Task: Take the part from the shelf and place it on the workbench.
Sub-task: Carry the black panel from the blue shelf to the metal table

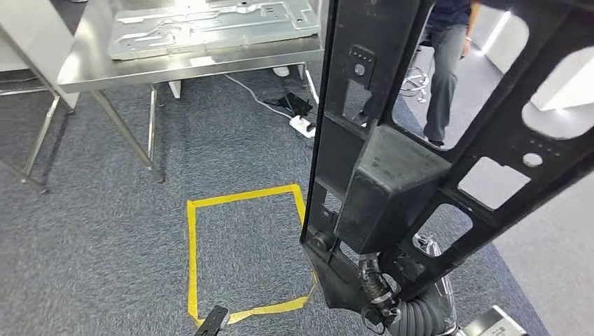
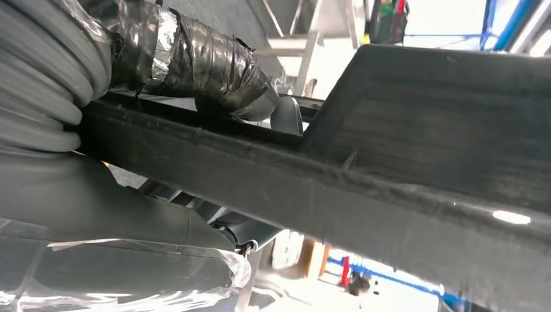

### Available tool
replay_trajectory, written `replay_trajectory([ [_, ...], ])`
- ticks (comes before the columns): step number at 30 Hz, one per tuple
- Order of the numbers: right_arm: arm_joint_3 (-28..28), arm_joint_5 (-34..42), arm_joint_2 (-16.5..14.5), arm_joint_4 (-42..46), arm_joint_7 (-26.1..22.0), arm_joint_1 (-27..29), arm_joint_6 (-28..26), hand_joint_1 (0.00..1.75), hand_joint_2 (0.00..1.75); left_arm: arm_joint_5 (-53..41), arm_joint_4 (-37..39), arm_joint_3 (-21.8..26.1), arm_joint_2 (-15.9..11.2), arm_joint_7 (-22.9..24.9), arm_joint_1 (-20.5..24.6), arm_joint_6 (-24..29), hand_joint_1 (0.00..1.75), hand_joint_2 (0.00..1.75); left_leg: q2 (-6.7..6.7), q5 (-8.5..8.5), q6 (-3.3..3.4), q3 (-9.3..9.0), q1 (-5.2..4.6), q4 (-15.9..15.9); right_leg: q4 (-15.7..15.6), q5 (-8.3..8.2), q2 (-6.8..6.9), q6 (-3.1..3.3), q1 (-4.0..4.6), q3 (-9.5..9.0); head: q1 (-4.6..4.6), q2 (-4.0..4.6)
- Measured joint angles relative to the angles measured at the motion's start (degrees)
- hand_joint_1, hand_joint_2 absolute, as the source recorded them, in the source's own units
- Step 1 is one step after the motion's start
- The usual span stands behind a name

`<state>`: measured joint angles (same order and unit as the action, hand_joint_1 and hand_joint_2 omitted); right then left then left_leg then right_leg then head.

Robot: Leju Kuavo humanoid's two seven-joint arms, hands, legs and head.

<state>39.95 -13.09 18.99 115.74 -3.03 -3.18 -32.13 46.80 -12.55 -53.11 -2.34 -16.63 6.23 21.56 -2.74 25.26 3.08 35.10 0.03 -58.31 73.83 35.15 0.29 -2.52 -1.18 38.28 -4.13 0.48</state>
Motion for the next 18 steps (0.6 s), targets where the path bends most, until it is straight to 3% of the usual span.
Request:
replay_trajectory([
  [2,0.00,0.67,0.00,-0.10,-0.73,-0.01,0.03,1.75,1.75,-0.02,0.00,-0.01,-0.01,0.01,-0.09,-0.03,0.00,1.75,-1.20,0.32,-0.19,-0.11,0.08,-0.37,-5.73,-4.40,-0.24,0.00,-0.17,-1.75,0.04,0.00],
  [4,0.00,2.00,-0.01,-0.12,-2.19,-0.03,0.08,1.75,1.75,-0.04,0.00,-0.01,-0.02,0.03,-0.14,-0.09,0.00,1.75,-2.08,0.74,-0.63,0.04,-0.04,-0.94,-12.05,-7.22,-1.01,0.19,-0.25,-4.03,0.12,0.00],
  [7,0.00,3.31,-0.04,-0.12,-3.70,-0.05,0.17,1.75,1.75,-0.01,0.00,-0.03,-0.03,0.01,-0.31,-0.31,0.00,1.75,-2.66,0.87,-1.56,0.27,-0.10,-1.00,-14.01,-7.36,-1.58,1.09,-0.07,-4.70,0.12,0.00],
  [10,0.00,3.70,-0.19,-0.10,-4.06,-0.07,0.30,1.75,1.75,0.08,0.00,-0.04,-0.13,-0.27,-0.37,-0.69,0.00,1.75,-0.55,2.33,-2.48,1.27,-0.06,-3.31,-14.63,-7.54,-1.15,2.11,-0.37,-5.52,-0.23,0.00],
  [12,0.00,3.81,-0.26,-0.10,-4.20,-0.02,0.30,1.75,1.75,0.12,0.00,-0.05,-0.13,-0.38,-0.21,-0.80,0.00,1.75,1.47,5.56,-2.96,4.62,0.04,-10.19,-14.75,-7.29,-0.60,2.61,-0.31,-5.90,-0.59,0.00],
  [14,0.00,4.00,-0.26,-0.12,-4.42,0.05,0.32,1.75,1.75,0.22,0.00,-0.05,-0.08,-0.45,-0.16,-0.91,0.00,1.75,2.21,7.90,-3.28,8.56,0.21,-17.46,-14.74,-6.97,-0.03,2.83,-0.24,-6.21,-0.60,0.00],
  [15,0.00,4.09,-0.26,-0.12,-4.56,0.07,0.32,1.75,1.75,0.30,0.00,-0.06,-0.07,-0.49,-0.20,-0.98,0.00,1.75,2.30,7.46,-3.33,9.23,0.27,-18.33,-14.73,-6.80,0.15,2.83,-0.24,-6.41,-0.61,0.00],
  [16,0.00,4.13,-0.27,-0.12,-4.69,0.10,0.33,1.75,1.75,0.39,0.00,-0.07,-0.06,-0.51,-0.24,-1.03,0.00,1.75,2.34,5.98,-3.28,8.70,0.31,-16.93,-14.73,-6.59,0.27,2.76,-0.24,-6.69,-0.61,0.00],
  [18,0.00,4.19,-0.30,-0.12,-4.83,0.10,0.39,1.75,1.75,0.53,0.00,-0.07,-0.08,-0.58,-0.23,-1.08,0.00,1.75,2.56,1.91,-2.81,4.83,0.29,-9.01,-14.75,-6.04,0.44,2.48,-0.27,-7.42,-0.61,0.00],
])
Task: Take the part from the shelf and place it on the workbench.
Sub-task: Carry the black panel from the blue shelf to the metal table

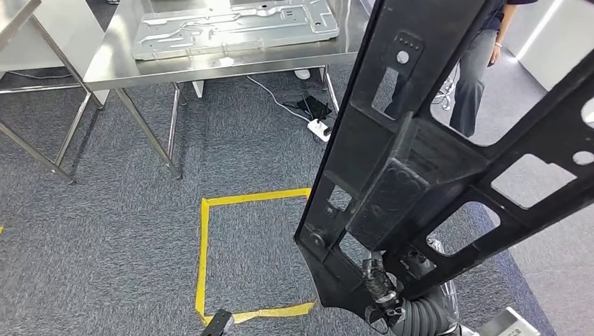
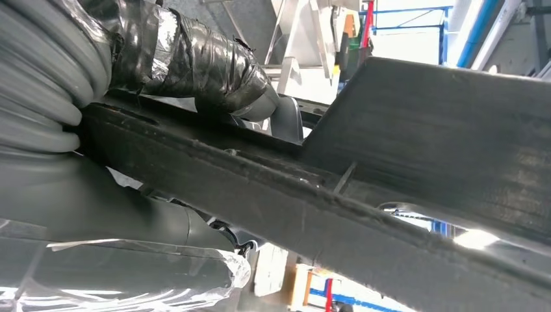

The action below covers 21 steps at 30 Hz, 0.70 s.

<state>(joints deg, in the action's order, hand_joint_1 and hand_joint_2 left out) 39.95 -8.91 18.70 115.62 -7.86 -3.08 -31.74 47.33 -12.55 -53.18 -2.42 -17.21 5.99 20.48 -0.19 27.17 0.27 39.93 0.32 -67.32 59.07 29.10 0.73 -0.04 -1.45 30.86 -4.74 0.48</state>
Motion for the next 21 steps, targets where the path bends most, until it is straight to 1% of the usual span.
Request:
replay_trajectory([
  [1,0.00,0.02,-0.04,0.00,-0.01,-0.01,0.07,1.75,1.75,0.03,0.00,0.00,-0.01,-0.04,0.07,0.00,0.00,1.75,0.20,-1.10,0.33,-1.99,-0.18,3.81,-0.01,0.29,0.07,-0.26,0.13,-0.28,0.03,0.00],
  [2,0.00,0.05,-0.08,0.00,-0.02,-0.03,0.15,1.75,1.75,0.04,0.00,0.00,-0.02,-0.09,0.15,-0.01,0.00,1.75,0.36,-1.51,0.66,-3.37,-0.38,6.42,-0.16,0.49,0.14,-0.57,0.17,-0.48,0.02,0.00],
  [3,0.00,0.09,-0.13,-0.01,-0.02,-0.04,0.24,1.75,1.75,0.06,0.00,0.00,-0.02,-0.13,0.19,-0.02,0.00,1.75,0.43,-1.30,0.95,-4.05,-0.53,7.82,-0.21,0.52,0.20,-0.94,0.28,-0.69,0.02,0.00],
  [4,0.00,0.14,-0.16,-0.01,-0.03,-0.04,0.32,1.75,1.75,0.07,0.00,-0.01,-0.02,-0.15,0.16,-0.04,0.00,1.75,0.36,-1.08,1.21,-4.26,-0.65,8.24,-0.32,0.44,0.24,-1.33,0.38,-0.89,0.03,0.00],
  [5,0.00,0.20,-0.17,-0.02,-0.03,-0.04,0.39,1.75,1.75,0.07,0.00,-0.01,-0.02,-0.16,0.10,-0.08,0.00,1.75,0.18,-1.04,1.50,-4.60,-0.54,8.57,-0.37,0.45,0.27,-1.65,0.31,-1.02,0.01,0.00],
  [6,0.00,0.26,-0.17,-0.02,-0.03,-0.02,0.43,1.75,1.75,0.08,0.00,-0.02,-0.03,-0.17,0.00,-0.11,0.00,1.75,0.03,-0.96,1.83,-5.09,-0.42,8.95,0.16,0.69,0.21,-1.90,0.31,-1.08,0.06,0.00],
  [7,0.00,0.31,-0.17,-0.02,-0.04,-0.03,0.46,1.75,1.75,0.08,0.00,-0.02,-0.05,-0.19,-0.03,-0.14,0.00,1.75,-0.07,-0.85,2.17,-5.62,-0.35,9.16,1.42,1.44,0.11,-2.09,0.26,-0.58,0.15,0.00],
  [8,0.00,0.34,-0.16,-0.02,-0.05,-0.05,0.46,1.75,1.75,0.09,0.00,-0.02,-0.07,-0.20,0.00,-0.17,0.00,1.75,-0.16,-0.75,2.46,-6.16,-0.29,9.31,3.79,2.63,-0.04,-2.23,0.25,0.60,0.24,0.00],
  [9,0.00,0.37,-0.17,-0.02,-0.05,-0.04,0.46,1.75,1.75,0.09,0.00,-0.02,-0.08,-0.21,0.05,-0.21,0.00,1.75,-0.19,-0.55,2.70,-6.48,-0.34,9.35,7.18,4.07,-0.22,-2.36,0.28,2.37,0.34,0.00],
  [10,0.00,0.41,-0.19,-0.03,-0.06,-0.02,0.46,1.75,1.75,0.10,0.00,-0.02,-0.08,-0.21,0.10,-0.24,0.00,1.75,-0.25,-0.33,2.87,-6.69,-0.40,9.33,10.83,5.51,-0.33,-2.43,0.33,4.62,0.40,0.00],
  [11,0.00,0.46,-0.20,-0.04,-0.06,0.04,0.46,1.75,1.75,0.10,0.00,-0.02,-0.07,-0.21,0.10,-0.27,0.00,1.75,-0.32,-0.07,2.95,-6.96,-0.47,9.31,13.77,6.36,-0.43,-2.45,0.36,6.73,0.42,0.00],
  [12,0.00,0.56,-0.21,-0.06,-0.05,0.11,0.45,1.75,1.75,0.10,0.00,-0.03,-0.05,-0.21,0.03,-0.30,0.00,1.75,-0.41,0.25,2.98,-7.34,-0.52,9.30,15.15,6.28,-0.48,-2.41,0.38,8.18,0.41,0.00],
  [13,0.00,0.69,-0.21,-0.09,-0.05,0.18,0.42,1.75,1.75,0.11,0.00,-0.03,-0.05,-0.21,-0.05,-0.32,0.00,1.75,-0.52,0.61,2.96,-7.82,-0.55,9.29,14.40,5.02,-0.51,-2.31,0.38,8.62,0.42,0.00],
  [14,0.00,0.82,-0.21,-0.11,-0.06,0.23,0.36,1.75,1.75,0.11,0.00,-0.04,-0.05,-0.21,-0.10,-0.32,0.00,1.75,-0.65,1.04,2.88,-8.42,-0.56,9.27,11.52,2.57,-0.53,-2.20,0.37,8.03,0.43,0.00],
  [15,0.00,0.98,-0.21,-0.13,-0.08,0.27,0.26,1.75,1.75,0.12,0.00,-0.04,-0.05,-0.21,-0.13,-0.33,0.00,1.75,-0.76,1.50,2.76,-8.90,-0.56,9.27,7.59,-0.23,-0.57,-2.02,0.38,6.92,0.44,0.00],
  [16,0.00,1.13,-0.21,-0.16,-0.12,0.29,0.14,1.75,1.75,0.14,0.00,-0.04,-0.04,-0.21,-0.09,-0.33,0.00,1.75,-0.87,1.92,2.56,-9.34,-0.60,9.20,4.08,-1.85,-0.64,-1.86,0.48,5.91,0.45,0.00],
  [17,0.00,1.27,-0.21,-0.19,-0.18,0.31,0.04,1.75,1.75,0.16,0.00,-0.04,-0.04,-0.20,0.00,-0.33,0.00,1.75,-0.96,2.30,2.27,-9.53,-0.64,9.15,1.66,-2.78,-0.68,-1.59,0.63,5.06,0.45,0.00],
  [18,0.00,1.39,-0.22,-0.22,-0.23,0.35,-0.04,1.75,1.75,0.19,0.00,-0.04,-0.04,-0.19,0.05,-0.33,0.00,1.75,-1.02,2.57,1.91,-9.67,-0.66,9.04,0.63,-2.93,-0.72,-1.26,0.78,4.74,0.42,0.00],
  [19,0.00,1.49,-0.24,-0.25,-0.27,0.38,-0.08,1.75,1.75,0.23,0.00,-0.04,-0.04,-0.18,0.09,-0.34,0.00,1.75,-1.06,2.70,1.55,-9.89,-0.71,8.85,0.50,-2.52,-0.72,-0.88,0.91,4.55,0.39,0.00],
  [21,0.00,1.61,-0.28,-0.27,-0.28,0.43,-0.08,1.75,1.75,0.28,0.00,-0.04,-0.05,-0.14,0.07,-0.36,0.00,1.75,-0.97,3.04,0.95,-10.08,-0.66,8.00,0.23,-2.82,-0.70,-0.10,0.75,3.64,0.35,0.00],
])
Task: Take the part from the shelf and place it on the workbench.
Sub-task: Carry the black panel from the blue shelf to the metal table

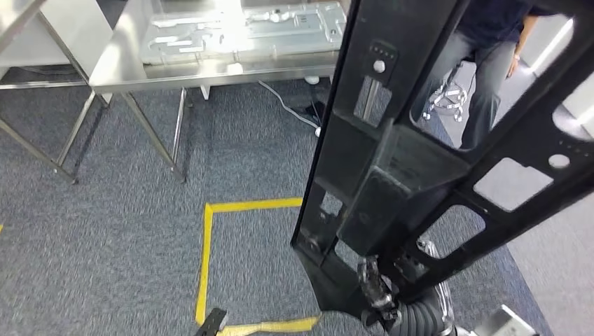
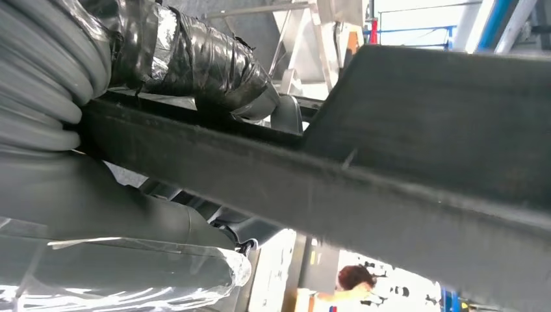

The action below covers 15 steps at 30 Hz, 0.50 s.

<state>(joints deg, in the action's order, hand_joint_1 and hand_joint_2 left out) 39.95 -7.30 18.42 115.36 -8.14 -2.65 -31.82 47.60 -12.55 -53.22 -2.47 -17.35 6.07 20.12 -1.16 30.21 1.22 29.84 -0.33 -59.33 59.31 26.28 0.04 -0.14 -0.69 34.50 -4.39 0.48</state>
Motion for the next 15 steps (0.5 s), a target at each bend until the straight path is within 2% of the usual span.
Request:
replay_trajectory([
  [1,-0.01,0.04,-0.02,-0.01,0.01,0.00,0.01,1.75,1.75,0.01,0.00,0.00,-0.01,0.01,0.04,0.00,0.00,1.75,0.14,0.34,-0.25,0.56,0.03,-1.45,-0.16,0.18,0.05,0.35,-0.11,-0.59,-0.03,0.00],
  [2,-0.01,0.07,-0.04,-0.01,-0.01,-0.01,0.01,1.75,1.75,0.01,0.00,0.00,-0.02,0.02,0.12,0.01,0.00,1.75,0.28,1.07,-0.52,1.88,0.12,-3.93,-0.30,0.38,0.10,0.61,-0.21,-1.14,-0.07,0.00],
  [5,-0.01,0.09,-0.19,-0.04,-0.07,0.02,0.02,1.75,1.75,0.00,0.00,-0.02,-0.01,0.08,0.11,0.01,0.00,1.75,0.61,4.78,-1.22,8.82,0.40,-14.26,-0.39,1.34,0.18,0.96,-0.24,-2.20,-0.11,0.00],
  [6,-0.01,0.10,-0.22,-0.07,-0.07,0.07,0.02,1.75,1.75,0.00,0.00,-0.03,0.00,0.13,-0.01,0.01,0.00,1.75,0.67,5.28,-1.28,10.47,0.45,-15.76,-0.38,1.72,0.13,0.95,-0.24,-2.62,-0.13,0.00],
  [7,-0.01,0.09,-0.24,-0.10,-0.05,0.11,0.02,1.75,1.75,0.00,0.00,-0.03,0.00,0.17,-0.12,0.01,0.00,1.75,0.71,4.61,-1.23,11.11,0.45,-15.20,-0.38,2.14,0.06,0.92,-0.24,-3.14,-0.13,0.00],
  [8,-0.01,0.04,-0.26,-0.12,-0.03,0.13,0.02,1.75,1.75,-0.01,0.00,-0.04,-0.01,0.21,-0.18,0.01,0.00,1.75,0.74,2.65,-1.04,10.74,0.43,-12.59,-0.39,2.60,0.02,0.86,-0.24,-3.79,-0.13,0.00],
  [9,-0.01,-0.07,-0.28,-0.13,-0.01,0.14,0.02,1.75,1.75,-0.01,0.00,-0.04,-0.01,0.23,-0.20,0.01,0.00,1.75,0.82,-0.30,-0.71,9.68,0.35,-8.63,-0.46,3.09,0.01,0.75,-0.25,-4.29,-0.13,0.00],
  [10,-0.01,-0.22,-0.30,-0.15,0.04,0.14,0.02,1.75,1.75,-0.02,0.01,-0.04,-0.02,0.27,-0.21,0.02,0.00,1.75,0.90,-2.55,-0.37,8.69,0.12,-5.02,-0.45,3.57,-0.01,0.55,-0.20,-4.94,-0.09,0.00],
  [11,-0.01,-0.45,-0.31,-0.17,0.10,0.13,0.02,1.75,1.75,-0.03,0.01,-0.05,-0.04,0.31,-0.18,0.03,0.00,1.75,0.94,-3.61,0.01,7.90,-0.12,-2.34,-0.49,4.02,0.00,0.25,-0.17,-5.36,-0.10,0.00],
  [12,0.00,-0.67,-0.32,-0.20,0.18,0.12,0.02,1.75,1.75,-0.03,0.01,-0.08,-0.05,0.37,-0.16,0.04,0.00,1.75,0.92,-4.04,0.39,7.41,-0.36,-0.91,-0.58,4.36,0.02,-0.12,-0.15,-5.61,-0.10,0.00],
  [13,0.00,-0.87,-0.33,-0.24,0.26,0.14,0.02,1.75,1.75,-0.04,0.01,-0.11,-0.06,0.42,-0.20,0.05,0.00,1.75,0.77,-3.61,0.79,7.24,-0.51,-0.54,-0.28,4.30,0.02,-0.53,-0.06,-6.00,-0.08,0.00],
  [15,-0.01,-1.21,-0.33,-0.26,0.34,0.15,0.01,1.75,1.75,-0.10,0.02,-0.22,-0.05,0.46,-0.30,0.05,0.00,1.75,0.40,-4.15,1.71,5.80,-0.35,0.34,0.59,4.15,0.11,-1.19,-0.04,-6.43,-0.07,0.00],
])
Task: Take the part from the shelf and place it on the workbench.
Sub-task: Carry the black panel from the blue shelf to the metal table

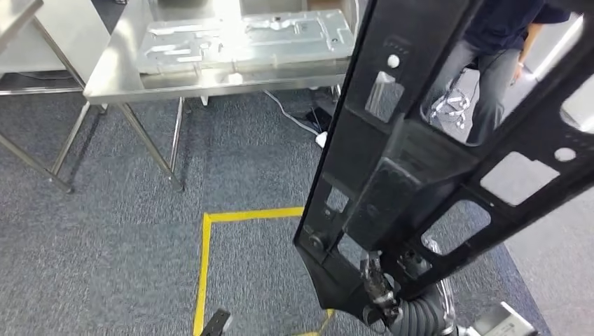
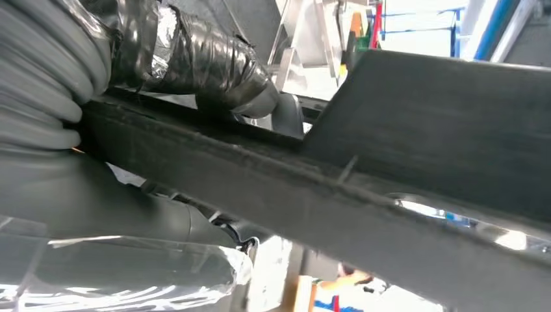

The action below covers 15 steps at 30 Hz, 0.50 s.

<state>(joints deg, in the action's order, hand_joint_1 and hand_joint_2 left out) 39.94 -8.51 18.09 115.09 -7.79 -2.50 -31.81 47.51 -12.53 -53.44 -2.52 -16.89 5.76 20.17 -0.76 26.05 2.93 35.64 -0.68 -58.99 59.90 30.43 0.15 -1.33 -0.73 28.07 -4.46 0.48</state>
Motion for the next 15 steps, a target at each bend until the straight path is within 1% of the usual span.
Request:
replay_trajectory([
  [1,-0.01,-0.17,0.01,-0.01,0.02,-0.02,-0.01,1.75,1.75,-0.04,0.01,-0.05,0.01,0.01,-0.02,0.00,0.00,1.75,-0.17,-0.16,0.38,-0.80,0.13,0.42,1.36,0.09,0.00,-0.19,-0.01,0.21,0.13,0.00],
  [2,-0.01,-0.34,0.01,0.00,0.03,-0.09,-0.02,1.75,1.75,-0.08,0.01,-0.10,0.01,0.02,0.08,0.03,0.00,1.75,-0.36,-0.17,0.64,-1.57,0.22,0.69,3.34,0.80,-0.01,-0.30,-0.08,1.11,0.33,-0.01],
  [3,-0.01,-0.50,0.00,-0.01,0.03,-0.13,-0.02,1.75,1.75,-0.10,0.01,-0.13,0.02,0.02,0.20,0.07,0.00,1.75,-0.56,-0.04,0.80,-1.99,0.27,0.85,6.23,1.98,-0.05,-0.41,-0.18,2.85,0.53,-0.01],
  [5,-0.01,-0.74,-0.01,-0.04,0.11,-0.13,-0.01,1.75,1.75,-0.10,0.01,-0.15,0.02,0.02,0.38,0.13,0.00,1.75,-1.28,0.44,1.00,-2.43,0.22,0.86,12.13,5.15,-0.07,-0.80,-0.28,7.17,0.82,-0.01],
  [6,-0.01,-0.82,-0.02,-0.08,0.19,-0.09,-0.01,1.75,1.75,-0.10,0.01,-0.17,0.03,0.03,0.33,0.14,0.00,1.75,-1.74,0.77,1.02,-2.71,0.20,0.84,13.50,6.25,-0.07,-1.06,-0.35,8.80,0.82,0.00],
  [7,-0.01,-0.87,-0.02,-0.11,0.29,-0.06,-0.01,1.75,1.75,-0.10,0.01,-0.19,0.03,0.04,0.21,0.14,0.00,1.75,-2.26,1.14,0.98,-3.13,0.19,0.81,13.11,6.26,-0.10,-1.28,-0.42,9.57,0.82,0.00],
  [8,-0.01,-0.92,-0.02,-0.15,0.44,-0.04,-0.01,1.75,1.75,-0.10,0.01,-0.21,0.03,0.06,0.09,0.15,0.00,1.75,-2.81,1.56,0.90,-3.68,0.20,0.76,10.84,4.74,-0.24,-1.44,-0.52,9.46,0.84,0.00],
  [9,-0.01,-0.94,-0.02,-0.17,0.61,-0.02,-0.01,1.75,1.75,-0.10,0.01,-0.22,0.04,0.08,-0.02,0.15,0.00,1.75,-3.37,2.02,0.77,-4.04,0.23,0.71,7.30,1.82,-0.89,-1.51,-0.67,8.80,0.85,0.00],
  [10,-0.01,-0.98,-0.02,-0.22,0.75,0.02,-0.01,1.75,1.75,-0.10,0.01,-0.24,0.05,0.08,-0.02,0.16,0.00,1.75,-3.91,2.46,0.58,-4.51,0.21,0.49,3.99,-0.93,-1.90,-1.43,-0.76,8.25,0.86,0.00],
  [11,-0.01,-1.01,-0.02,-0.28,0.89,0.05,-0.01,1.75,1.75,-0.10,0.01,-0.25,0.05,0.08,0.10,0.17,0.00,1.75,-4.53,2.84,0.31,-4.61,0.25,0.35,1.47,-2.89,-2.80,-1.22,-0.75,7.81,0.87,0.00],
  [12,-0.01,-1.04,-0.03,-0.33,0.95,0.09,-0.01,1.75,1.75,-0.09,0.01,-0.26,0.06,0.08,0.22,0.20,0.00,1.75,-5.05,3.13,-0.03,-4.55,0.36,0.25,0.12,-4.13,-3.49,-0.88,-0.63,7.57,0.86,0.00],
  [13,-0.01,-1.06,-0.04,-0.39,0.97,0.10,-0.01,1.75,1.75,-0.09,0.01,-0.27,0.07,0.08,0.30,0.22,0.00,1.75,-5.42,3.20,-0.40,-4.65,0.41,0.00,-0.16,-4.10,-3.49,-0.37,-0.43,7.47,0.83,0.00],
  [14,-0.01,-1.06,-0.04,-0.40,0.99,0.08,-0.01,1.75,1.75,-0.09,0.01,-0.28,0.06,0.09,0.31,0.24,0.00,1.75,-5.70,3.22,-0.73,-4.56,0.50,-0.10,-0.36,-4.03,-3.04,0.14,-0.30,7.04,0.81,0.00],
  [15,-0.01,-1.07,-0.04,-0.40,1.00,0.07,0.00,1.75,1.75,-0.09,0.01,-0.29,0.05,0.09,0.22,0.25,0.00,1.75,-5.25,3.40,-0.97,-4.54,0.55,-0.56,-0.64,-4.17,-2.52,0.63,-0.28,6.48,0.81,0.00],
])
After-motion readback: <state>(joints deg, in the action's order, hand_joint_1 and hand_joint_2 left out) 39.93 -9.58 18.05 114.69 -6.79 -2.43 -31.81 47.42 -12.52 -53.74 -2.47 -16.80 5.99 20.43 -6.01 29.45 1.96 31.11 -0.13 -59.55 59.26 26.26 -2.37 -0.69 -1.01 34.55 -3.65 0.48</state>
